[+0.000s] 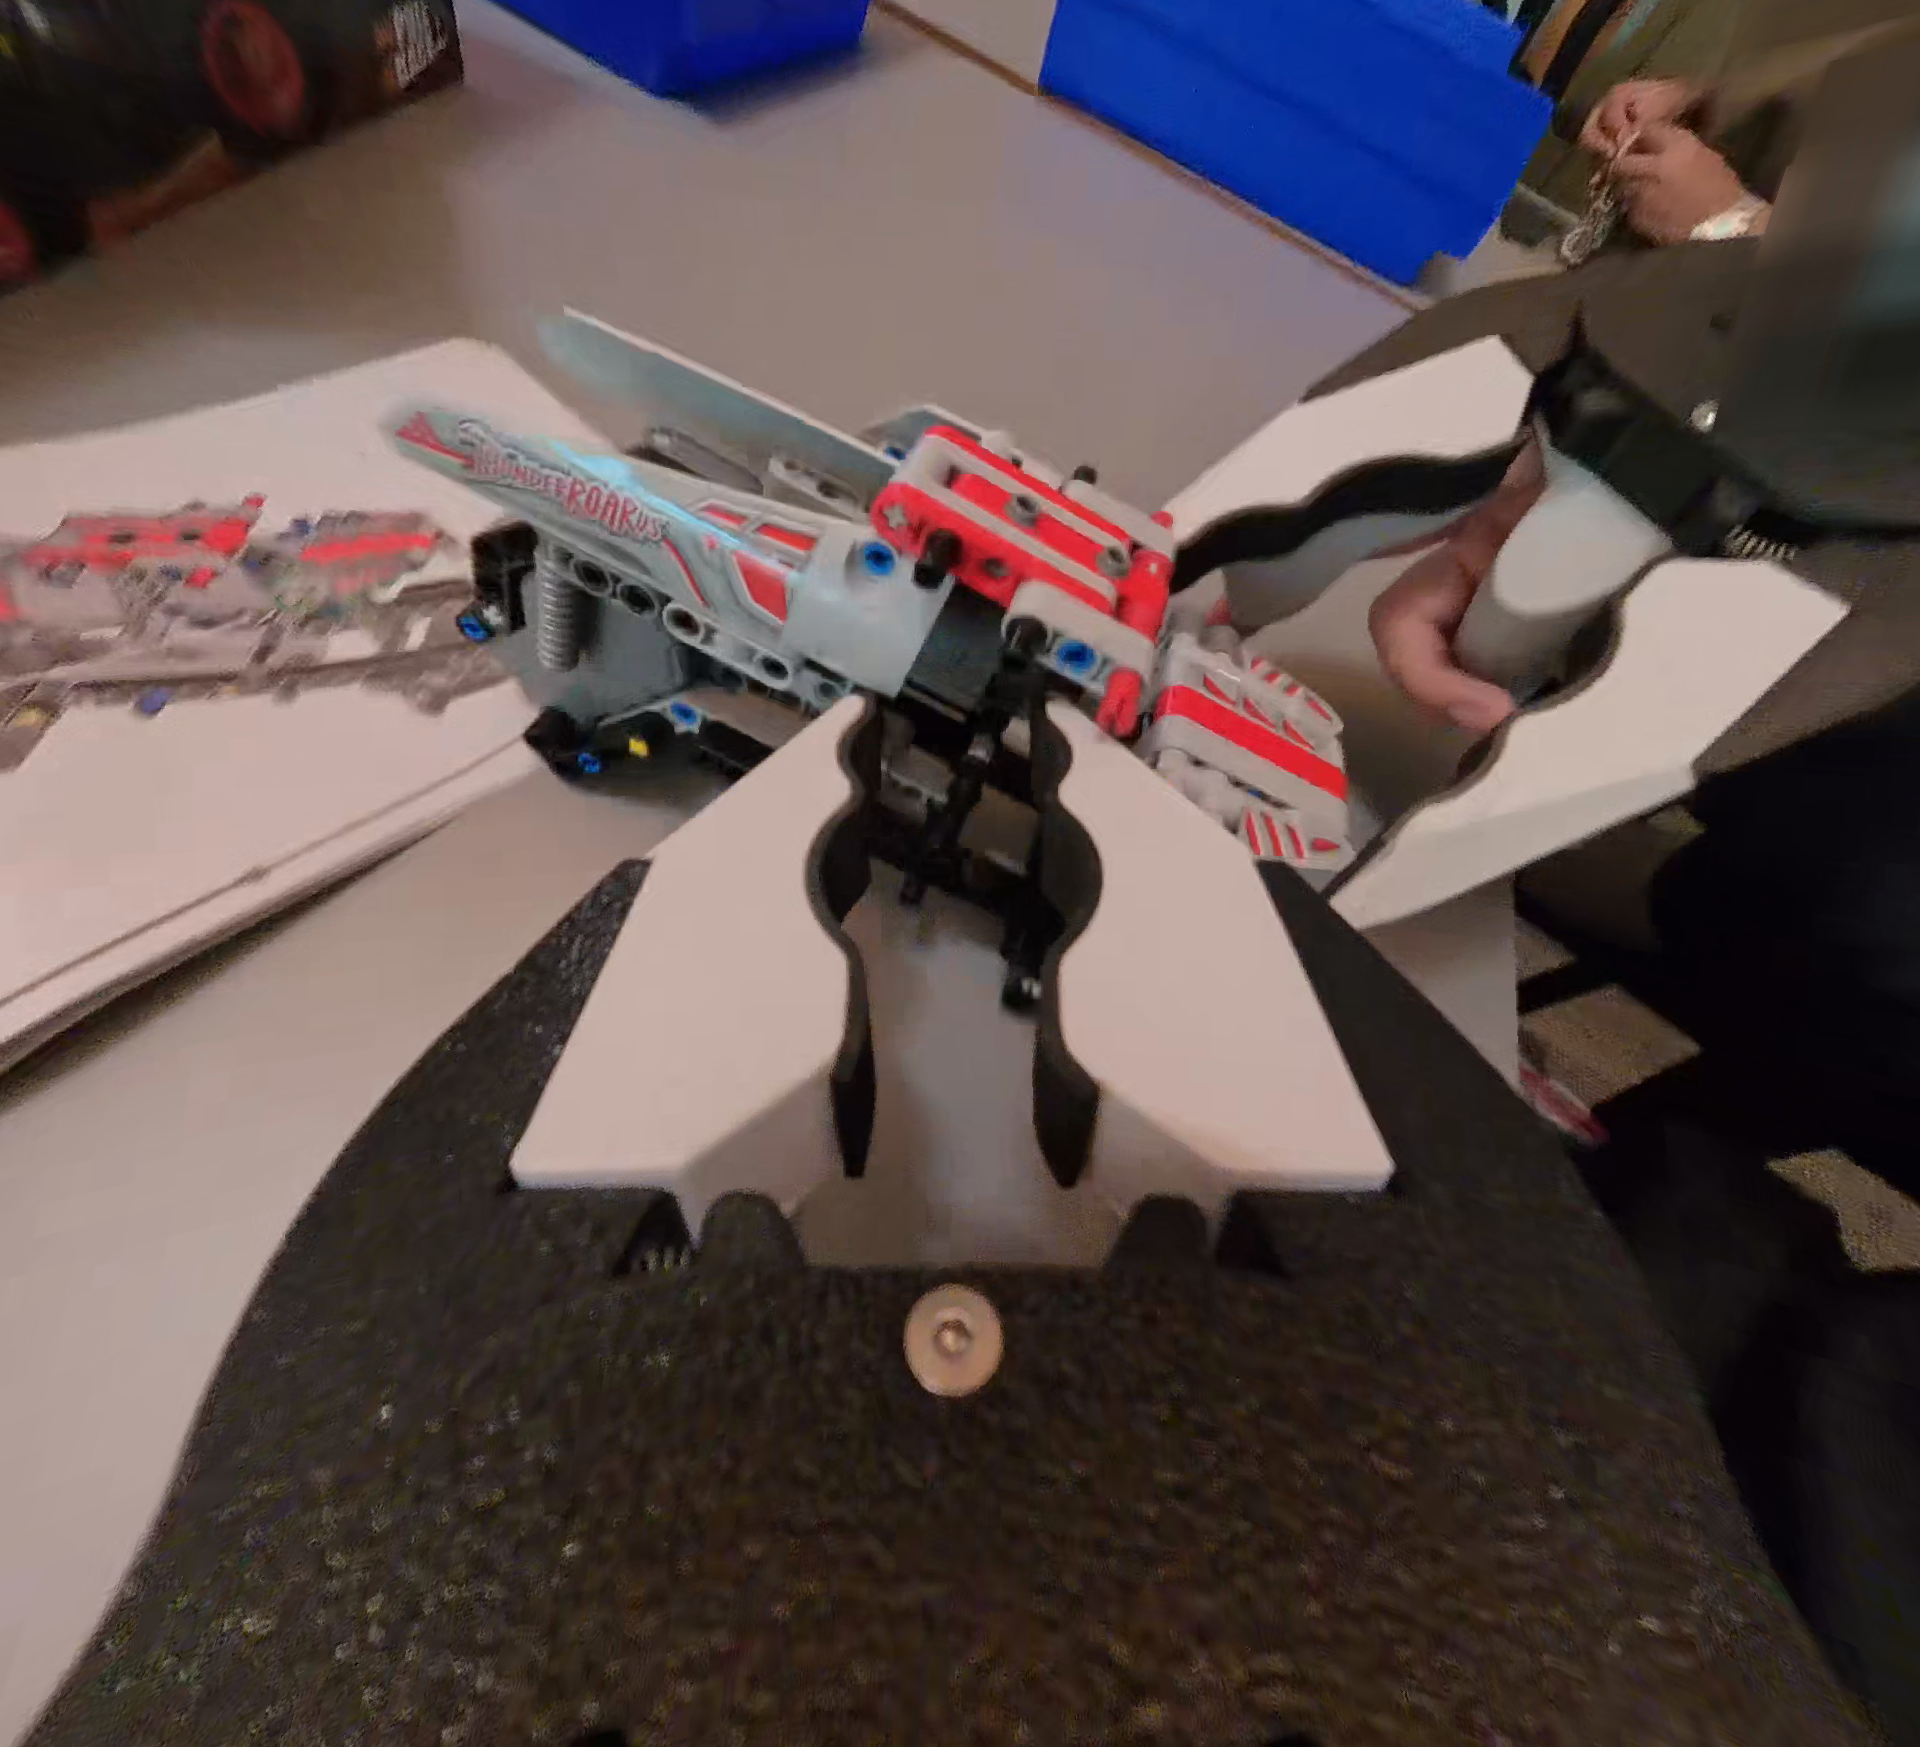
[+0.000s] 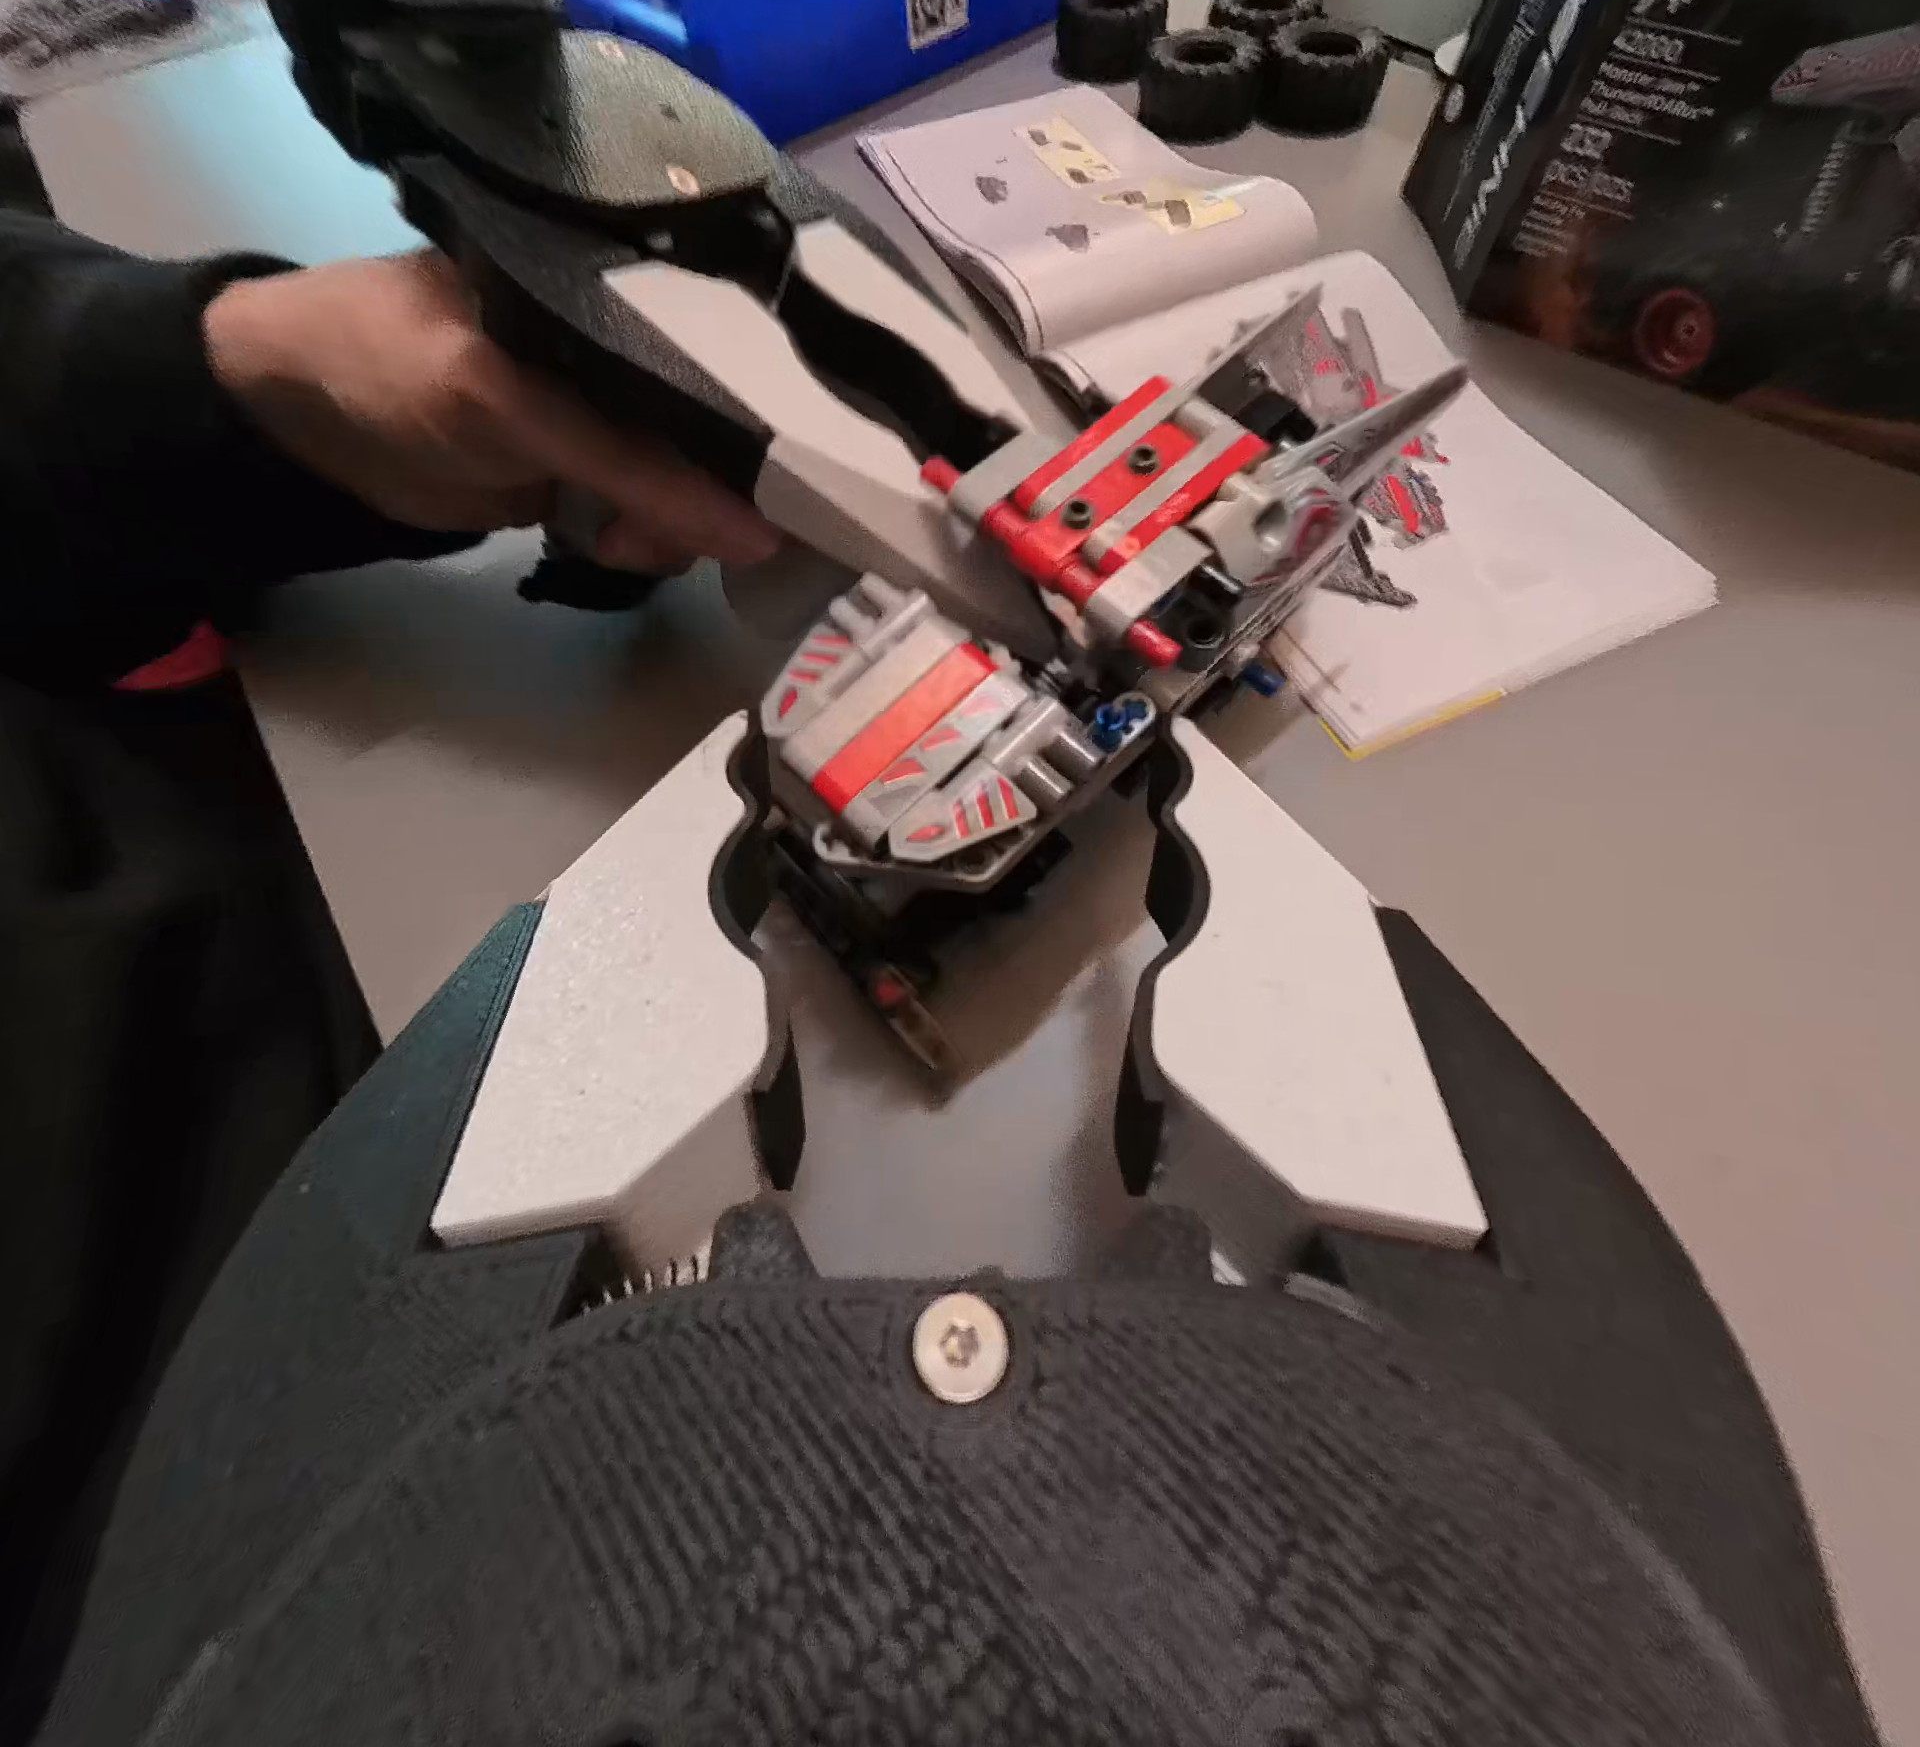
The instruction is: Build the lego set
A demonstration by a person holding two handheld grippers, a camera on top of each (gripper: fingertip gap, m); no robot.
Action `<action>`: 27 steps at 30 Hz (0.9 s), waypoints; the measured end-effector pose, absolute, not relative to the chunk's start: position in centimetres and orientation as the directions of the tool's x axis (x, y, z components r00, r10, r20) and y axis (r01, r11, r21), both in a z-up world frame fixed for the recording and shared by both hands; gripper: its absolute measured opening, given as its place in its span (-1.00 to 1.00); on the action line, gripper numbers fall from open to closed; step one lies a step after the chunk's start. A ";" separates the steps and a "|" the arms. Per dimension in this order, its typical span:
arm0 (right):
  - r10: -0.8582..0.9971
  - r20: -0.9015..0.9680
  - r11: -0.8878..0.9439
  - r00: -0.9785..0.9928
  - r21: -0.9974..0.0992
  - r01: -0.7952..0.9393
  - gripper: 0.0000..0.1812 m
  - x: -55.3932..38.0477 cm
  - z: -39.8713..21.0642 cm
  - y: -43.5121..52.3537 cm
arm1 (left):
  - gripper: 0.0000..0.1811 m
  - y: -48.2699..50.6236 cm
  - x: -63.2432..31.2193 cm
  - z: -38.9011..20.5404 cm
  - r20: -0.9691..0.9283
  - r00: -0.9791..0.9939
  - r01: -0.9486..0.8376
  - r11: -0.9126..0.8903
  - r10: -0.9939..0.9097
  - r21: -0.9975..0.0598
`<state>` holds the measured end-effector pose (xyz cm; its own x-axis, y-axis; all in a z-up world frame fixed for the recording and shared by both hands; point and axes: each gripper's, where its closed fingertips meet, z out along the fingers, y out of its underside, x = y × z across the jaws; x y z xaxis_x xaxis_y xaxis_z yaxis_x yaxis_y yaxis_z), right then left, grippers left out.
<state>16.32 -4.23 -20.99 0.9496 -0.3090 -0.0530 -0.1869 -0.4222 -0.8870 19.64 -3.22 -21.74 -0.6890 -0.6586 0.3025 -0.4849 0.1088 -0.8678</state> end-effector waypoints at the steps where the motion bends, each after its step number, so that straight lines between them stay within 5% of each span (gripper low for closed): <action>1: -0.315 -0.031 -0.443 0.949 -0.879 -0.176 -0.21 16.2 -21.2 -5.0 | -0.73 -4.0 19.7 -21.4 0.302 -0.691 -0.480 0.106 -0.657 -0.871; 15: -0.579 0.094 -0.408 0.810 -0.893 -0.189 -0.26 19.5 -21.0 -17.5 | -0.78 -16.9 22.2 -21.4 0.287 -0.868 -0.398 0.224 -0.405 -0.890; 27: -0.567 0.069 -0.326 0.821 -0.934 -0.146 -0.25 19.1 -18.8 -18.6 | -0.74 -6.7 19.0 -19.1 0.014 -0.855 -0.217 0.332 -0.518 -0.918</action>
<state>19.05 -18.62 -18.84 0.8210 -0.5667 0.0692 -0.1462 -0.3257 -0.9341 19.04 -6.74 -19.06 -0.8552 -0.5181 0.0144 -0.2168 0.3323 -0.9179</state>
